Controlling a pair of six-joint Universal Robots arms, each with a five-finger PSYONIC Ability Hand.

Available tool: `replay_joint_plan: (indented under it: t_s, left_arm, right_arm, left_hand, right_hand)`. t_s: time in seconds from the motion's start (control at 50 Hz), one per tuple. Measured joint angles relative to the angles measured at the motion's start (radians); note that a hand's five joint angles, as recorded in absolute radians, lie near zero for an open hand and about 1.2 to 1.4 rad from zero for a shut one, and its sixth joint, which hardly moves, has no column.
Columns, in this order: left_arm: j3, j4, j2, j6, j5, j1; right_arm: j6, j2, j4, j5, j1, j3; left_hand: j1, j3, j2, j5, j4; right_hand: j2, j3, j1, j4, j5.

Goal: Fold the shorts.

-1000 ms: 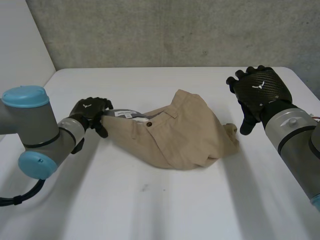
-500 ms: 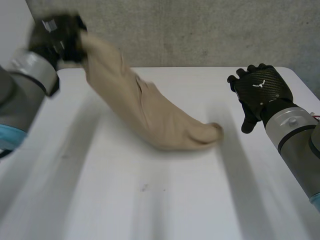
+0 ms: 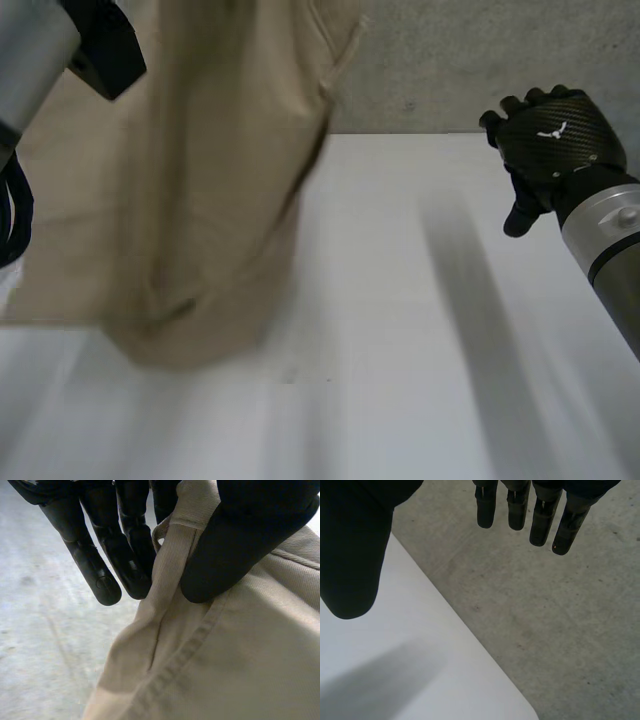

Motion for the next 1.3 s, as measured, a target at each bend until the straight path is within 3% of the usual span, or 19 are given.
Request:
replay_joint_plan:
  t_s: [0.18, 0.28, 0.36, 0.52, 0.56, 0.58, 0.62, 0.64, 0.7, 0.94, 1.18, 1.2, 1.3]
  left_arm:
    - [-0.016, -0.031, 0.015, 0.001, 0.055, -0.013]
    - [0.032, -0.013, -0.104, 0.007, 0.064, 0.029]
    - [0.134, 0.024, -0.316, 0.011, 0.067, 0.084]
    - [0.388, 0.145, -0.680, 0.042, 0.057, 0.105]
    - [0.456, 0.165, -0.753, 0.050, 0.047, 0.104]
    - [0.538, 0.185, -0.834, 0.059, 0.031, 0.102]
    - [0.613, 0.203, -0.908, 0.067, 0.010, 0.101]
    - [0.635, 0.208, -0.930, 0.069, 0.001, 0.100]
    - [0.676, 0.221, -0.980, 0.074, -0.029, 0.098]
    - [0.379, 0.238, -0.797, 0.076, -0.056, 0.098]
    - [-0.069, 0.141, -0.509, 0.075, -0.067, 0.100]
    - [-0.136, 0.096, -0.474, 0.073, -0.090, 0.100]
    - [-0.229, 0.019, -0.440, 0.066, -0.173, 0.094]
  right_arm:
    - [0.002, -0.008, 0.000, -0.004, -0.030, -0.003]
    - [0.002, -0.007, -0.001, -0.004, -0.040, -0.003]
    - [0.001, -0.004, -0.003, -0.004, -0.049, -0.003]
    - [0.000, 0.004, -0.010, -0.004, -0.055, -0.003]
    - [0.000, 0.007, -0.013, -0.004, -0.055, -0.003]
    - [0.000, 0.011, -0.016, -0.004, -0.056, -0.003]
    - [0.000, 0.014, -0.018, -0.004, -0.056, -0.003]
    - [-0.001, 0.017, -0.020, -0.004, -0.056, -0.003]
    - [-0.001, 0.022, -0.022, -0.004, -0.056, -0.003]
    - [-0.011, 0.032, -0.015, -0.042, -0.067, 0.002]
    - [-0.211, 0.124, 0.018, -0.274, -0.103, 0.042]
    - [-0.261, 0.172, 0.017, -0.326, -0.122, 0.040]
    - [-0.321, 0.272, 0.004, -0.403, -0.144, 0.009]
  left_hand:
    - [0.000, 0.000, 0.000, 0.000, 0.000]
    - [0.000, 0.000, 0.000, 0.000, 0.000]
    - [0.000, 0.000, 0.000, 0.000, 0.000]
    - [-0.018, -0.010, -0.010, -0.010, -0.007]
    - [-0.121, -0.104, -0.104, -0.099, -0.102]
    - [-0.554, -0.475, -0.501, -0.472, -0.478]
    - [-0.858, -0.778, -0.785, -0.764, -0.787]
    - [-0.931, -0.913, -0.918, -0.865, -0.921]
    - [-0.939, -0.988, -0.997, -0.901, -0.992]
    - [-0.939, -0.988, -0.998, -0.901, -0.992]
    - [-0.936, -0.988, -0.998, -0.901, -0.992]
    - [-0.936, -0.988, -0.998, -0.901, -0.992]
    - [-0.936, -0.988, -0.998, -0.901, -0.992]
  right_hand:
    - [0.000, 0.000, 0.000, 0.000, 0.000]
    - [0.000, 0.000, 0.000, 0.000, 0.000]
    - [0.000, 0.000, 0.000, 0.000, 0.000]
    - [0.000, 0.000, 0.000, 0.000, 0.000]
    - [0.000, 0.000, 0.000, 0.000, 0.000]
    - [0.000, 0.000, 0.000, 0.000, 0.000]
    - [0.000, 0.000, 0.000, 0.000, 0.000]
    - [0.000, 0.000, 0.000, 0.000, 0.000]
    - [0.000, 0.000, 0.000, 0.000, 0.000]
    - [0.000, 0.000, 0.000, 0.000, 0.000]
    - [0.000, 0.000, 0.000, 0.000, 0.000]
    - [0.000, 0.000, 0.000, 0.000, 0.000]
    - [0.029, 0.033, 0.016, 0.010, 0.030]
